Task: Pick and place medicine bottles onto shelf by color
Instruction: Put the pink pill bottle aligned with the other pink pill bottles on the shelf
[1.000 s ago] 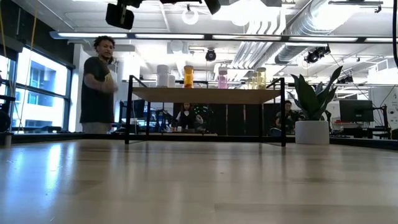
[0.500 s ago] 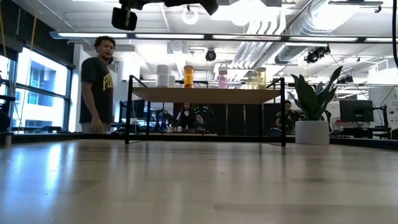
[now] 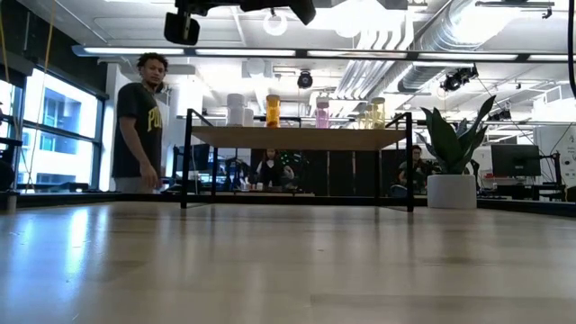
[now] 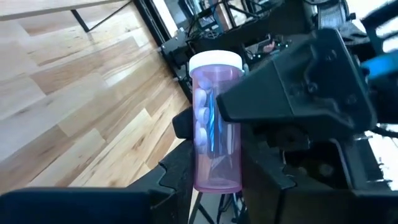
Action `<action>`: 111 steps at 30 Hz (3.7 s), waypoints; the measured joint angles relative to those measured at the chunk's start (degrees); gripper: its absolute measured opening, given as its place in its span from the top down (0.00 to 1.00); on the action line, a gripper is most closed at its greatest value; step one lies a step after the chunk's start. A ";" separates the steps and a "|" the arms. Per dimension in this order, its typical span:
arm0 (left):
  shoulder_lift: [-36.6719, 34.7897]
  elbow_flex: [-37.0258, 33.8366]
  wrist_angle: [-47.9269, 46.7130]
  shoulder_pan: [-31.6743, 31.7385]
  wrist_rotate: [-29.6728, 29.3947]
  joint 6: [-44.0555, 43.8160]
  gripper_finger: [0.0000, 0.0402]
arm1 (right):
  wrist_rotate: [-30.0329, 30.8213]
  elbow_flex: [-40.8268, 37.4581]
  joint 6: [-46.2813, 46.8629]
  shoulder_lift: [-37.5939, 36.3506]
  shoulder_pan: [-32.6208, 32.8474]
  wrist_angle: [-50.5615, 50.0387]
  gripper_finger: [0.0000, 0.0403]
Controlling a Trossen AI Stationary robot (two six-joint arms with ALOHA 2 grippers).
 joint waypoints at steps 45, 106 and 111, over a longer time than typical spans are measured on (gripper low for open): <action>0.07 -0.09 2.54 11.15 -3.44 2.75 0.77 | 15.59 -0.07 -13.95 -0.15 -0.37 7.08 0.65; 0.00 -0.02 17.99 14.69 -1.32 50.96 0.77 | -19.67 40.41 70.53 -0.31 -16.43 -24.30 0.54; 0.00 -0.02 20.94 14.69 -1.32 51.12 0.77 | -34.70 39.78 70.64 -0.31 -19.84 -24.29 0.52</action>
